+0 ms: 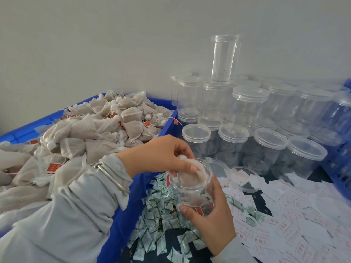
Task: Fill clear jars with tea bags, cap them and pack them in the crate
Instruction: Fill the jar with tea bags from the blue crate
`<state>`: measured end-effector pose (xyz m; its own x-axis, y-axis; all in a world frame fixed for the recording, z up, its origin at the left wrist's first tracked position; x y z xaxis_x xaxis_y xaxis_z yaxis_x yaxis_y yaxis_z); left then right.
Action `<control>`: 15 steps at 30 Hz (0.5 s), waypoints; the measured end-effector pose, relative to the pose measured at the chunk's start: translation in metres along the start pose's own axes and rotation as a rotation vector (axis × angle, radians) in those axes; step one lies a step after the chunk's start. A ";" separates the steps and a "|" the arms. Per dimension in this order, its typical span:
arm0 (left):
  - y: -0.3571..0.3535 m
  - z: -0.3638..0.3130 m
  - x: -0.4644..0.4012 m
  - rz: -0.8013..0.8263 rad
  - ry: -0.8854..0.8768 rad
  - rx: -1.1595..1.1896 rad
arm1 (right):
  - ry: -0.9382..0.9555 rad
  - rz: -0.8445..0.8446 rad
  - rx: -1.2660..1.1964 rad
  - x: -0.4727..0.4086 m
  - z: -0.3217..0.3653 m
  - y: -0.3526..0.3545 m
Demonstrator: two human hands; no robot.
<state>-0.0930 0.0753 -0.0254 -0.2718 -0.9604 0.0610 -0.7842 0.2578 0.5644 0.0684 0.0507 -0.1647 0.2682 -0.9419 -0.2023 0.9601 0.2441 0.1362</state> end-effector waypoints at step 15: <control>0.000 -0.012 0.002 -0.144 -0.091 0.317 | 0.000 0.003 0.019 0.001 0.006 -0.002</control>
<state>-0.0866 0.0721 -0.0150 -0.1837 -0.9796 -0.0820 -0.9482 0.1546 0.2774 0.0667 0.0479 -0.1595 0.2714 -0.9410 -0.2022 0.9576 0.2428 0.1552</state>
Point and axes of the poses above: each hand's wrist, its own x-axis away from the middle knuckle, its own y-axis out of the back of the hand, z = x × y, the point moved 2 cm from there along -x, towards the middle knuckle, and after that the axes turned 5 degrees about x, right-handed, at the moved point
